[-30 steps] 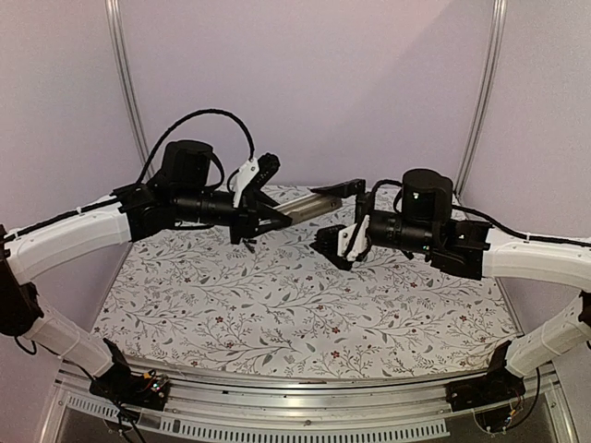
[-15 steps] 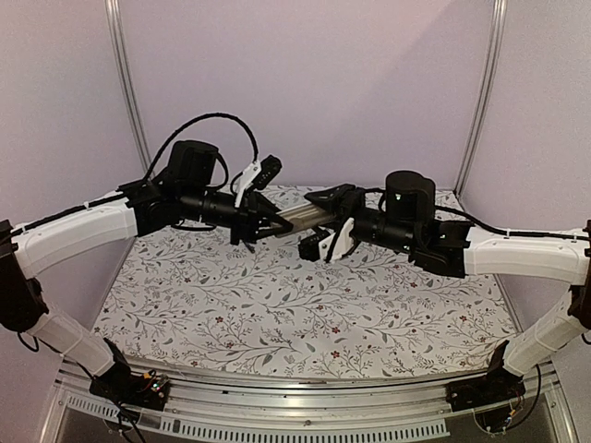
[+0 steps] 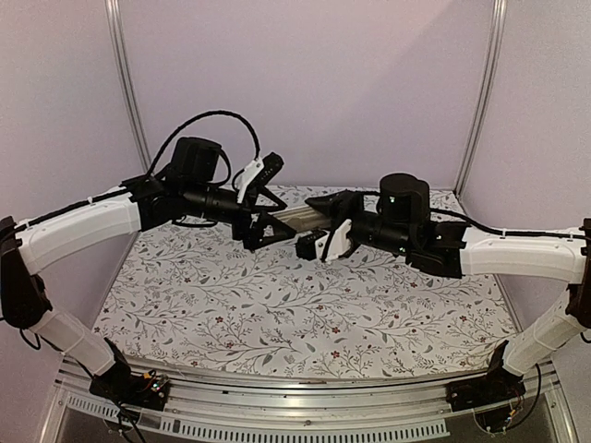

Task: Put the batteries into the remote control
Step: Pass from the left arm to the right, then place the remote control at the center of the board.

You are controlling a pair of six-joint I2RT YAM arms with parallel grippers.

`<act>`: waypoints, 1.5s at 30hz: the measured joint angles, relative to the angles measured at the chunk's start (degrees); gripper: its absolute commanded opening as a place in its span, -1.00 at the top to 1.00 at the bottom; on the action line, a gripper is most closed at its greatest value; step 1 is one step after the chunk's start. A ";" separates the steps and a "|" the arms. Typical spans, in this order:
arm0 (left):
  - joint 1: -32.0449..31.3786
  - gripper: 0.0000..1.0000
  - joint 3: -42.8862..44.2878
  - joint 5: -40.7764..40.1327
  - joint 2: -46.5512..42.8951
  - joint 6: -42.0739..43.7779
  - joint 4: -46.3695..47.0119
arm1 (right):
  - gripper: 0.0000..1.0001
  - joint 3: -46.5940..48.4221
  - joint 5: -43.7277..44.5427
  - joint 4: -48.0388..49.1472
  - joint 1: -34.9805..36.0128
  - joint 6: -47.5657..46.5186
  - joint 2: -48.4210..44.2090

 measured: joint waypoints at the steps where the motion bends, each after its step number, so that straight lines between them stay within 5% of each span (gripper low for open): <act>1: 0.11 -0.99 0.00 -1.22 -0.09 -0.09 -0.09 | 0.50 0.17 0.13 -0.94 0.00 1.86 0.00; 15: 3.96 -0.99 -6.47 -11.50 -11.47 5.14 1.38 | 0.47 -3.45 -17.49 -23.17 -1.27 42.47 3.85; 24: 4.20 -0.99 -9.09 -13.31 -11.56 6.16 1.33 | 0.39 -4.57 -21.31 -29.83 -1.97 50.88 16.87; 27: 4.20 -0.99 -9.31 -13.62 -11.61 6.36 1.31 | 0.20 -3.13 -21.20 -32.06 -1.97 51.36 20.11; 35: 4.24 -0.99 -10.86 -14.14 -11.58 6.86 1.22 | -0.77 0.24 -20.24 -34.38 -2.05 51.80 22.12; 41: 3.04 -0.99 -13.88 -14.32 -10.23 8.72 1.29 | -0.82 2.40 -19.47 -36.54 -2.21 51.71 22.05; 45: -3.21 -0.99 -18.88 -15.47 -7.17 11.87 2.75 | -0.73 3.39 -20.06 -36.52 -3.72 54.86 18.82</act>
